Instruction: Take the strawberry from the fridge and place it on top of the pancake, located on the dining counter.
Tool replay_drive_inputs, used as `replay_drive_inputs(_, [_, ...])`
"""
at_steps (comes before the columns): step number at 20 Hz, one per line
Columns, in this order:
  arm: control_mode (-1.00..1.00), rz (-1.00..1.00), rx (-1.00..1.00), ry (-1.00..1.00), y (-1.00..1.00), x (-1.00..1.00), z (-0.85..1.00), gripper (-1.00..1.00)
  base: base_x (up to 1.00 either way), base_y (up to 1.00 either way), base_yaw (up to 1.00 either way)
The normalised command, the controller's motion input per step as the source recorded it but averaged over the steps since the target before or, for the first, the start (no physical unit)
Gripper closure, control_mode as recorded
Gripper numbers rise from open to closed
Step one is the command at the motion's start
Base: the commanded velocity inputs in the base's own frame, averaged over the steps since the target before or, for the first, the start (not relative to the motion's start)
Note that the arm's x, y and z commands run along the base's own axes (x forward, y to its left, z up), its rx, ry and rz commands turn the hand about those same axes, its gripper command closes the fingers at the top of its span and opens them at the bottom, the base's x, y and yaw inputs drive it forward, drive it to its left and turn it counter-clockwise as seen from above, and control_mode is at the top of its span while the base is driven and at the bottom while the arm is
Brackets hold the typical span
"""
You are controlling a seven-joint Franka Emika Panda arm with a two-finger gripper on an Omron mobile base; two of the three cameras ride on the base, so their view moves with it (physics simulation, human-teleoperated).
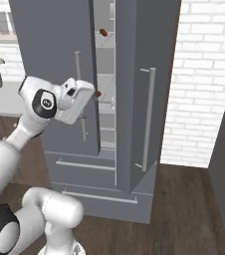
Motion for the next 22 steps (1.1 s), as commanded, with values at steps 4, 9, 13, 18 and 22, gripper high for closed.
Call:
replay_drive_inputs(4, [-1.0, 0.03, -0.54, 0.74, 0.0, 0.48, 0.36, -1.0, 0.0, 0.0, 0.0])
replay_drive_inputs(9, [-1.0, 0.0, -0.25, 0.6, -0.21, 0.08, 0.09, -1.0, 0.0, 0.0, 0.0])
replay_drive_inputs(13, [-1.0, 0.01, -0.06, 0.27, -0.23, 0.29, 0.12, -1.0, 0.0, 0.0, 0.0])
replay_drive_inputs(18, [-1.0, 0.02, 0.0, 0.2, -0.39, 0.36, 0.04, -1.0, 0.0, 0.0, 0.0])
replay_drive_inputs(22, [-1.0, 0.01, 0.0, 0.11, -0.43, 0.06, 0.0, -1.0, 0.0, 0.0, 0.0])
